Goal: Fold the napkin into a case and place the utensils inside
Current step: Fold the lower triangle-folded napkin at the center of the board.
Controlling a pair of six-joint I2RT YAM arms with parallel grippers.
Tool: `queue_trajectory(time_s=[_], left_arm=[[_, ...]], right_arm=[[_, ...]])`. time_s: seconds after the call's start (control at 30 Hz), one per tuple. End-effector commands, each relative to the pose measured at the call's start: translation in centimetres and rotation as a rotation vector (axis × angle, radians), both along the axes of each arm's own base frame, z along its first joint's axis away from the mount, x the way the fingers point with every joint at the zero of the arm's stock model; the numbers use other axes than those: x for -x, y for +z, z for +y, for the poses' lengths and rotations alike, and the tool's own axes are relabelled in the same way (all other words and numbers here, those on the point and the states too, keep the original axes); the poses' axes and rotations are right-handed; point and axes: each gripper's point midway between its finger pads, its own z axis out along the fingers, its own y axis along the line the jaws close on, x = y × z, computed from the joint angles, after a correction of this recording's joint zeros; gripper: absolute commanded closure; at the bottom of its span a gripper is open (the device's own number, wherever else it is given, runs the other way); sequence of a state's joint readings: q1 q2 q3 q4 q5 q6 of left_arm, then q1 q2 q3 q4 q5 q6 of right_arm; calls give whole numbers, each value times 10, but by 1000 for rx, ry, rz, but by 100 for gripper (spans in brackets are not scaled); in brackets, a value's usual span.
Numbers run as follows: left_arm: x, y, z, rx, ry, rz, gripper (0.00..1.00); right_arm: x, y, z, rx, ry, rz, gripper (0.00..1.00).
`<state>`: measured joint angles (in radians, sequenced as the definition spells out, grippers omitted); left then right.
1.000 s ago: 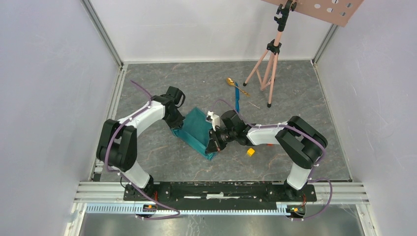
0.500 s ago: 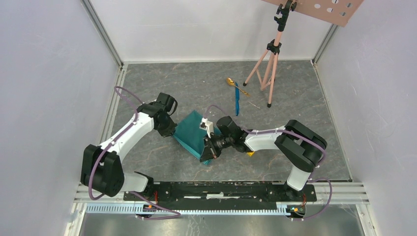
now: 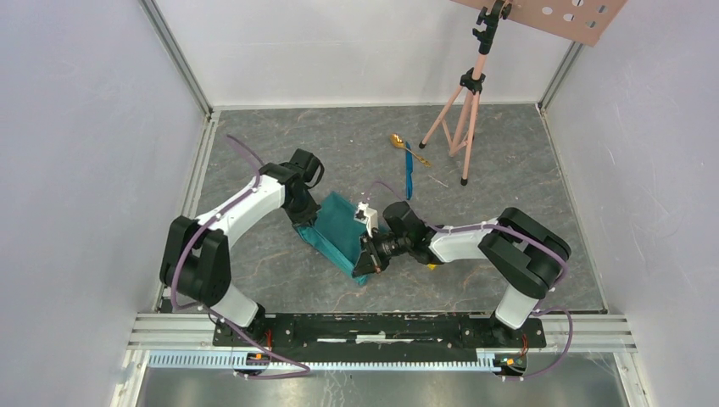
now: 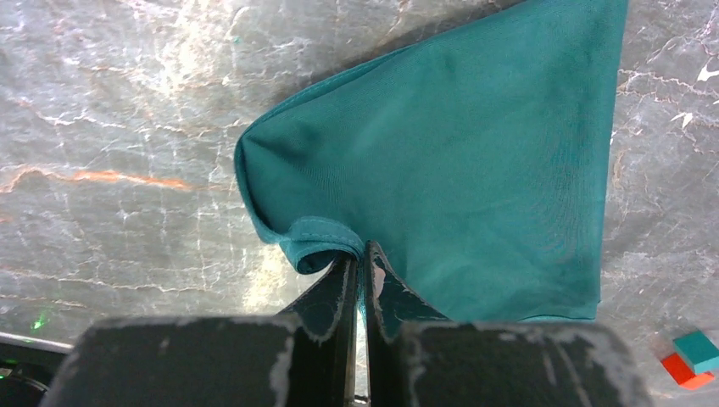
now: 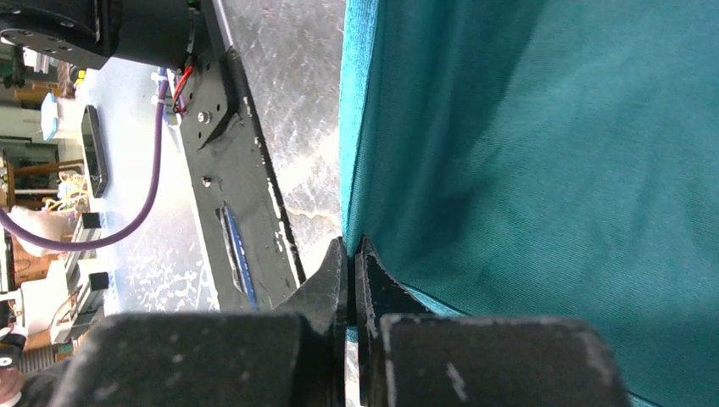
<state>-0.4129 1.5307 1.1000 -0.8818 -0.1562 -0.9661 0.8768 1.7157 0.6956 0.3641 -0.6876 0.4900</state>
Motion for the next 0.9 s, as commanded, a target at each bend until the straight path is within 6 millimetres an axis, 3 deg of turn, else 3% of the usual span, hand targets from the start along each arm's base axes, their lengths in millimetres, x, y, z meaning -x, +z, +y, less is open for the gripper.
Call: queue_trajectory(time_s=[0.0, 0.37, 0.57, 0.87], left_arm=[[-40, 7, -1, -49, -1, -94, 98], [-59, -10, -9, -84, -41, -61, 98], [-62, -24, -7, -114, -50, -30, 98], [-62, -33, -7, -121, -57, -8, 98]], right_arm=[[7, -10, -16, 37, 1, 49, 100], [-3, -16, -17, 47, -22, 47, 100], [-11, -19, -18, 79, -28, 17, 93], [-35, -4, -19, 90, -53, -157, 50]])
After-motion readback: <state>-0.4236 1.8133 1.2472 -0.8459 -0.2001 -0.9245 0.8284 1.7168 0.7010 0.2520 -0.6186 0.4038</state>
